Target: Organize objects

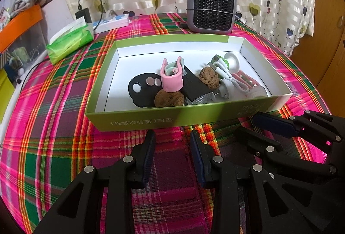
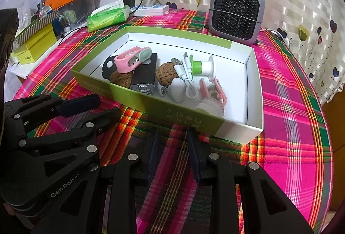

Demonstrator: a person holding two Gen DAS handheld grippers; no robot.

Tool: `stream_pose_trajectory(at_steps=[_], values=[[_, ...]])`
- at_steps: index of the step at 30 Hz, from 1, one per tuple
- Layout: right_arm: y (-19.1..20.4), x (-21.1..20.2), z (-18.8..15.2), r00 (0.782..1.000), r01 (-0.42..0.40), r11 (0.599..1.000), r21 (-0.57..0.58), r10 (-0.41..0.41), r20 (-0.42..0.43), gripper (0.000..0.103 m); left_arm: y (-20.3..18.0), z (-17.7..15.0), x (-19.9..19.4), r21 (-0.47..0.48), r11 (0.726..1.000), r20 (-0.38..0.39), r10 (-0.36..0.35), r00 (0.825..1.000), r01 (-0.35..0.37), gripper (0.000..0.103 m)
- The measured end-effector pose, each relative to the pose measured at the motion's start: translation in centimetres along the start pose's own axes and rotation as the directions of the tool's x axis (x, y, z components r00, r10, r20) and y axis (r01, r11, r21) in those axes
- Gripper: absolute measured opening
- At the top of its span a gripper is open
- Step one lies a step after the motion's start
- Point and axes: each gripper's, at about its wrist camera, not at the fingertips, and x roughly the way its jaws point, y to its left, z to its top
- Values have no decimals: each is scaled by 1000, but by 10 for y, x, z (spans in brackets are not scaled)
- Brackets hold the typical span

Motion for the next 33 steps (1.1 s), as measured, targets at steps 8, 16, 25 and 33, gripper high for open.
stream_pose_trajectory(at_steps=[8, 16, 25, 33], values=[[0, 0, 0, 1000, -2, 1000, 2, 2, 0, 28, 0, 0, 0, 1, 1000, 0, 1, 1000, -1, 32], [-1, 0, 1, 1000, -13, 1000, 10, 13, 0, 29, 0, 0, 0, 1, 1000, 0, 1, 1000, -1, 32], [-3, 0, 1, 1000, -17, 1000, 12, 17, 1, 29, -1, 0, 0, 1, 1000, 0, 1, 1000, -1, 32], [-3, 0, 0, 1000, -15, 1000, 11, 15, 1, 29, 0, 0, 0, 1, 1000, 0, 0, 1000, 0, 32]])
